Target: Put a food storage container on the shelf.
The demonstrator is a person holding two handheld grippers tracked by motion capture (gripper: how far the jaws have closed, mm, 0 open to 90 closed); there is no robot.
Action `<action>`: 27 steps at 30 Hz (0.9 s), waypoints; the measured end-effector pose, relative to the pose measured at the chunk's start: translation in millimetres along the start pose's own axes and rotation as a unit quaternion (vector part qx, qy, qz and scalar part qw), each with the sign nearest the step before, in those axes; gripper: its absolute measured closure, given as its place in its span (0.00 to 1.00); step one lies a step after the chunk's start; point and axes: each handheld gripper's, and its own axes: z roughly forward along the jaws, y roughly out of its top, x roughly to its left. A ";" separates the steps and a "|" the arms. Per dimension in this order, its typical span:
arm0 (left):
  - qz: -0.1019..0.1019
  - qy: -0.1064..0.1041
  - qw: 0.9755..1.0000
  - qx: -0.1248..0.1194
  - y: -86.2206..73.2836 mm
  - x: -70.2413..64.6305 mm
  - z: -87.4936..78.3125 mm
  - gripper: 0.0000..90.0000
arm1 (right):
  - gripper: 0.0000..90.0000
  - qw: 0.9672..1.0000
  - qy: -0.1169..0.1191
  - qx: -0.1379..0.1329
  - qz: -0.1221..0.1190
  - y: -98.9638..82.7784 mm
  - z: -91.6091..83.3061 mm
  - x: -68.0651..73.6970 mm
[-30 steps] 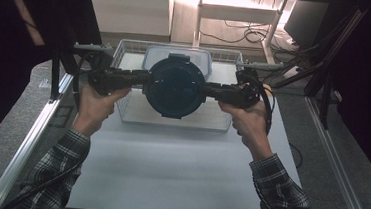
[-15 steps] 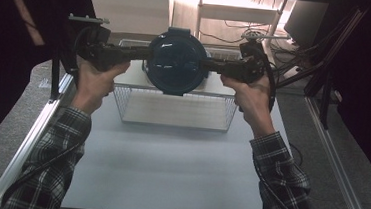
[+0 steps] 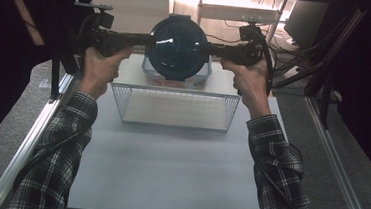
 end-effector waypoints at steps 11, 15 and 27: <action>-0.014 -0.004 1.000 -0.004 -1.4 14.1 8.6 0.63 | 0.63 1.000 0.002 -0.005 0.021 3.8 9.5 -14.6; -0.013 -0.004 1.000 -0.009 -1.3 15.6 10.3 0.62 | 0.62 1.000 0.002 -0.007 0.022 5.2 10.4 -17.6; 0.005 0.025 0.999 -0.023 -3.0 18.6 13.1 0.60 | 0.60 1.000 -0.001 -0.010 0.014 6.8 15.7 -20.0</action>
